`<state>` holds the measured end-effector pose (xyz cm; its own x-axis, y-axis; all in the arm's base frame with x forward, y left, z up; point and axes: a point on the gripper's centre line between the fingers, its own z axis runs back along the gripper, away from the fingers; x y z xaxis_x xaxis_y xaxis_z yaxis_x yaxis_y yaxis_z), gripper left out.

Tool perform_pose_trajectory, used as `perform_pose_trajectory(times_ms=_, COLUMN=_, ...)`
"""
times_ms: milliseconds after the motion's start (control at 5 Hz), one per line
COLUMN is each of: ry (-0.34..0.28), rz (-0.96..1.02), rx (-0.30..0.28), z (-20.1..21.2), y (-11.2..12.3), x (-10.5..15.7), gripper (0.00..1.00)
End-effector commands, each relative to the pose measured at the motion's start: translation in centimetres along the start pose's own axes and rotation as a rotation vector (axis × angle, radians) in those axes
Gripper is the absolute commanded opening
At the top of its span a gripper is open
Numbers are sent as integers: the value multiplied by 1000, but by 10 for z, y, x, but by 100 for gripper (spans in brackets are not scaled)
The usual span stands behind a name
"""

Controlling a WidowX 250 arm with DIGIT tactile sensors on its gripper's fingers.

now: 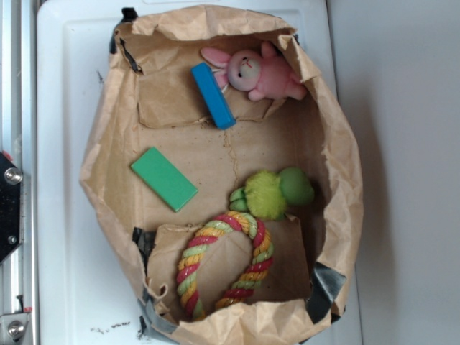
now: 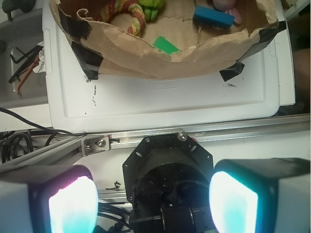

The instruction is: Grab the green block.

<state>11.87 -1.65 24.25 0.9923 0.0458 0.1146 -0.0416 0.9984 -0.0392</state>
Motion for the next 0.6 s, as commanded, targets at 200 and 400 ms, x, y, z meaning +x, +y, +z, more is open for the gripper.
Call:
perform_pose_trajectory(times_ms=200, ry=-36, rz=-12, rx=-4, z=-13, y=9, x=44, gripper=100)
perform_pose_trajectory(times_ms=400, ry=-53, rz=5, rx=29, z=-25, y=29, x=83, gripper=100)
